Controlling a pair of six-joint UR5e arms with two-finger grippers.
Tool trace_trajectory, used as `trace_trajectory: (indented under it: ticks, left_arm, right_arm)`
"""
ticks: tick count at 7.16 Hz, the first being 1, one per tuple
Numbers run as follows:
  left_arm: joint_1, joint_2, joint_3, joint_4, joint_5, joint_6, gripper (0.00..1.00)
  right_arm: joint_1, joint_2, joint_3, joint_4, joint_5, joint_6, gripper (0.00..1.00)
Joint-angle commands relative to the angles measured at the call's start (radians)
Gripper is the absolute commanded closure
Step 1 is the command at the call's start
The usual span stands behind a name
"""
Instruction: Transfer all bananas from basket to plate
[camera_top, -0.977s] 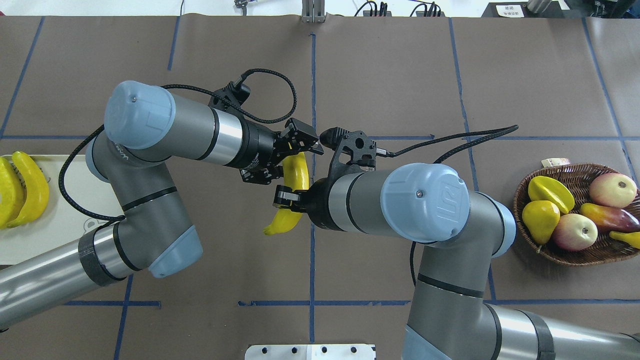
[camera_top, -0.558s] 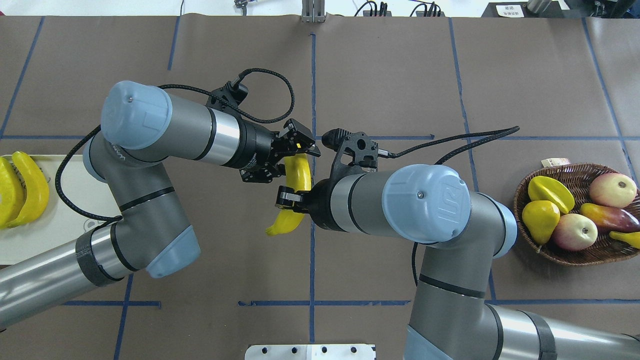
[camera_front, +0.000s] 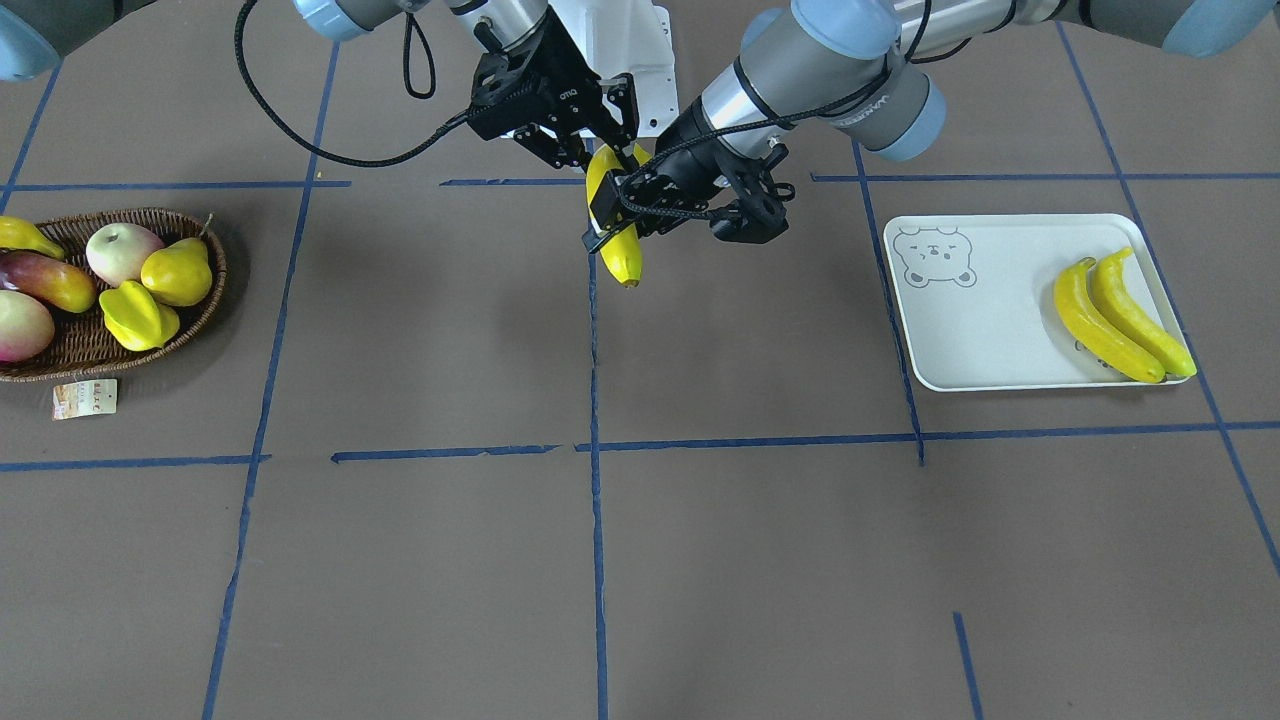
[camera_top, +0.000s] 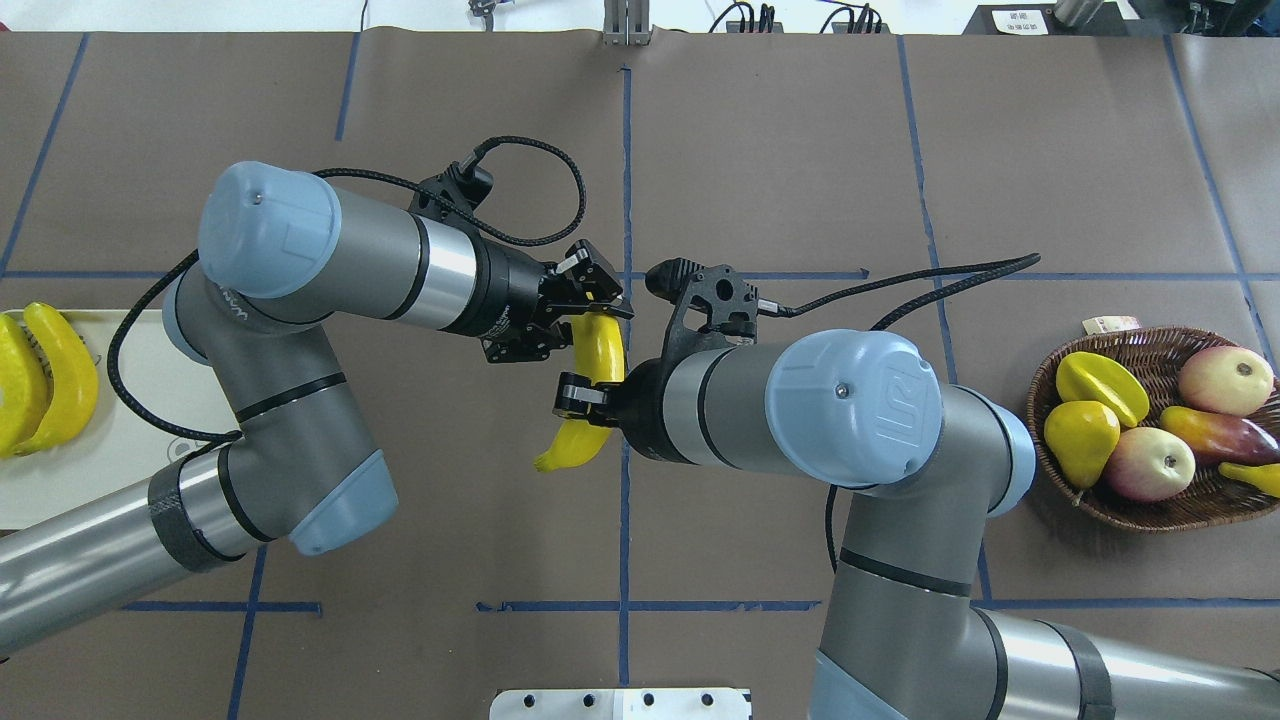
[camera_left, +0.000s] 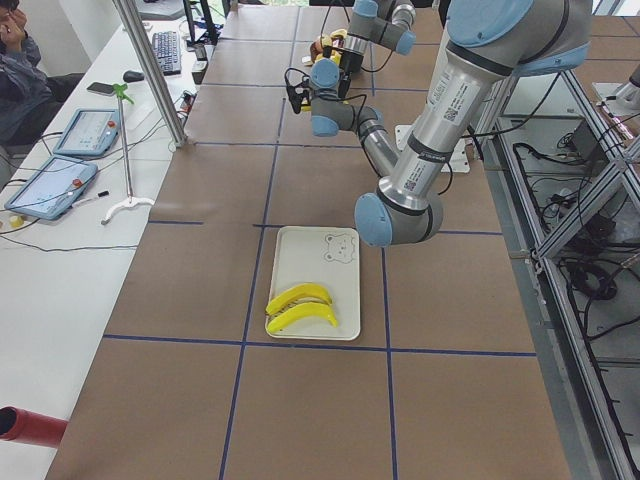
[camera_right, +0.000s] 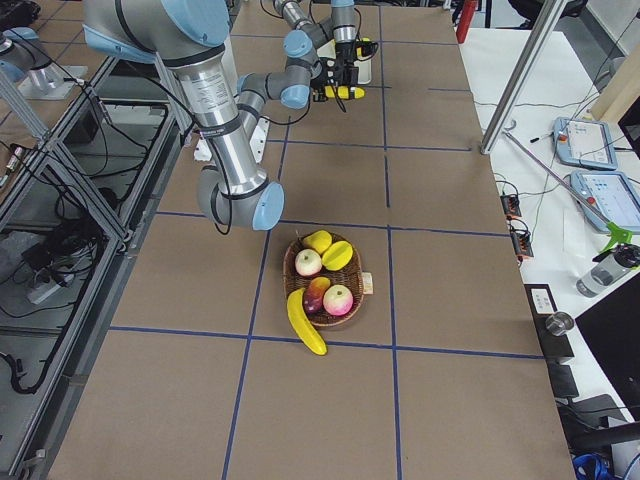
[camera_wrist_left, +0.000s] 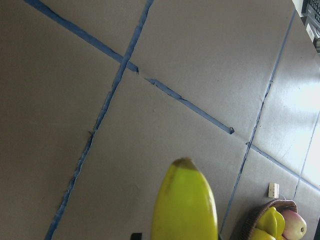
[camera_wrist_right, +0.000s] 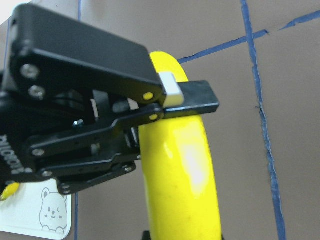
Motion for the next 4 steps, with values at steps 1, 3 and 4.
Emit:
trace_trajectory:
  ticks: [1,3,4]
  left_arm:
    - [-0.008,0.013,0.0,0.001,0.0,0.003,1.0]
    - [-0.016,0.028,-0.002,0.003,0.002,0.004,1.0]
    - [-0.023,0.042,-0.006,0.003,0.002,0.004,1.0]
  right_arm:
    - [0.001,0.0,-0.002,0.0,-0.001,0.002,0.0]
    - [0.008,-0.002,0.004,0.0,0.0,-0.003,0.0]
    - [0.011,-0.003,0.007,-0.003,0.005,-0.003,0.0]
